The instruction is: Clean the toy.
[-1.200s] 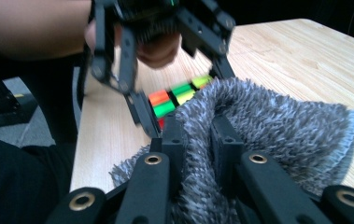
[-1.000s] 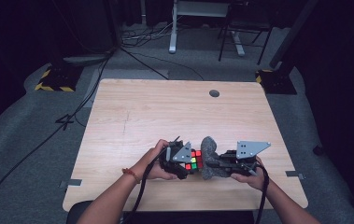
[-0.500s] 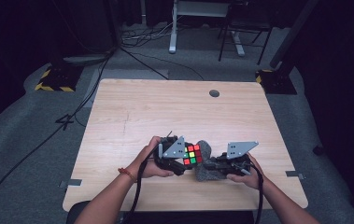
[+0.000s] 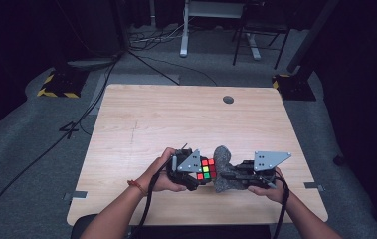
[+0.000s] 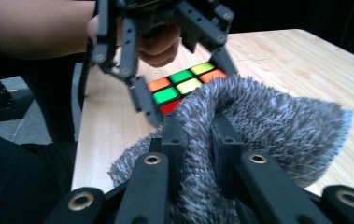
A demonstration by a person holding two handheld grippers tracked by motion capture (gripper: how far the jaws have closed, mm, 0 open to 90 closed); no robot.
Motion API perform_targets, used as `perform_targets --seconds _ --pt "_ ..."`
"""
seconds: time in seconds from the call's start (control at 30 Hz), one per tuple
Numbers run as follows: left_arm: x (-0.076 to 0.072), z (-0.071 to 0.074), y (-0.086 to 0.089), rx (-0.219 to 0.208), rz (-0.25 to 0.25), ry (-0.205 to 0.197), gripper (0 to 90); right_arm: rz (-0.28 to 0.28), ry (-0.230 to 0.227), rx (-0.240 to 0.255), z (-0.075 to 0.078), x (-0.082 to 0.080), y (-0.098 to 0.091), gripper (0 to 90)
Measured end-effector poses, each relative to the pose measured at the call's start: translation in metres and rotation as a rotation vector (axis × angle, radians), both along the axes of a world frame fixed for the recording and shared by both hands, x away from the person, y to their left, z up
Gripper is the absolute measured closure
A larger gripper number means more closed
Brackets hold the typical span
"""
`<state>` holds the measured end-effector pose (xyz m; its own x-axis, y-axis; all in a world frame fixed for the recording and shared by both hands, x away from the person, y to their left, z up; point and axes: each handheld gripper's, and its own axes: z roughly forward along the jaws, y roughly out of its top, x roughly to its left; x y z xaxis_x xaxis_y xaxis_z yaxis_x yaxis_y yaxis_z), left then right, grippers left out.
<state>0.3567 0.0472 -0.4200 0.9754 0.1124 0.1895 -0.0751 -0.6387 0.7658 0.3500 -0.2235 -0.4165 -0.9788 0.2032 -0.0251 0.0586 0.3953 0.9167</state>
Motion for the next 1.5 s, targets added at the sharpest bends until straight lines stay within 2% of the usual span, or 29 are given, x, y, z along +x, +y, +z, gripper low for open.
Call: perform_targets --seconds 0.13,0.2,0.3,0.37,0.43,0.47,0.5,0.63,0.67,0.77,0.8,0.9,1.0,1.07,1.17,1.27,1.37,1.43,1.5 --pt "-0.007 -0.001 -0.005 0.019 -0.035 -0.005 33.5 -0.047 0.003 0.008 -0.001 0.005 -0.003 79.4" --pt "-0.009 0.000 -0.006 0.011 -0.044 -0.003 33.5 -0.056 0.006 0.000 -0.004 0.007 -0.004 79.4" --pt "-0.009 0.007 -0.002 -0.043 -0.055 0.008 33.5 -0.078 0.025 -0.035 -0.010 0.012 -0.003 79.4" --pt "-0.008 0.012 0.002 -0.079 -0.046 0.005 33.5 -0.073 0.049 -0.066 -0.016 0.015 -0.002 79.4" --pt "-0.006 0.014 0.006 -0.124 -0.033 0.016 33.5 -0.062 0.045 -0.114 -0.021 0.017 0.000 79.4" --pt "-0.005 0.015 0.008 -0.140 -0.030 0.029 33.5 -0.054 0.052 -0.111 -0.022 0.018 0.000 79.3" --pt "-0.004 0.014 0.008 -0.133 -0.026 0.024 33.4 -0.044 0.059 -0.096 -0.022 0.018 0.000 79.3" --pt "-0.004 0.009 0.005 -0.080 -0.018 -0.011 33.3 -0.050 0.025 -0.091 -0.017 0.014 0.000 79.3" --pt "-0.003 0.008 0.004 -0.067 -0.014 -0.016 33.3 -0.049 0.027 -0.073 -0.016 0.014 -0.002 79.3" --pt "-0.002 0.004 0.003 -0.050 -0.009 -0.003 33.3 -0.032 0.054 -0.013 -0.013 0.015 -0.007 79.3" --pt "-0.002 0.003 0.001 -0.047 -0.011 0.002 33.3 -0.025 0.052 -0.004 -0.013 0.014 -0.006 79.3" --pt "-0.004 -0.003 -0.005 -0.003 -0.021 -0.006 33.3 -0.001 0.034 0.012 -0.009 0.008 -0.003 79.3" --pt "-0.005 -0.004 -0.007 0.000 -0.033 0.003 33.3 -0.012 0.020 0.038 -0.004 0.006 -0.005 79.3" --pt "-0.007 -0.004 -0.009 0.008 -0.045 0.003 33.4 -0.056 0.012 0.052 -0.002 0.008 -0.008 79.2" --pt "-0.011 -0.003 -0.012 0.008 -0.059 -0.005 33.3 -0.096 0.005 0.007 -0.004 0.010 -0.007 79.2" --pt "-0.009 -0.002 -0.010 0.003 -0.047 -0.012 33.3 -0.091 0.020 -0.041 -0.011 0.013 -0.005 79.2" --pt "-0.006 -0.002 -0.007 -0.013 -0.025 -0.006 33.3 -0.064 0.036 -0.013 -0.011 0.014 -0.006 79.3" --pt "-0.003 -0.003 -0.006 -0.029 -0.020 0.017 33.2 -0.044 0.045 0.018 -0.009 0.012 -0.006 79.3" --pt "-0.002 -0.005 -0.006 -0.032 -0.016 0.028 33.2 -0.039 0.032 0.027 -0.008 0.009 -0.003 79.2"
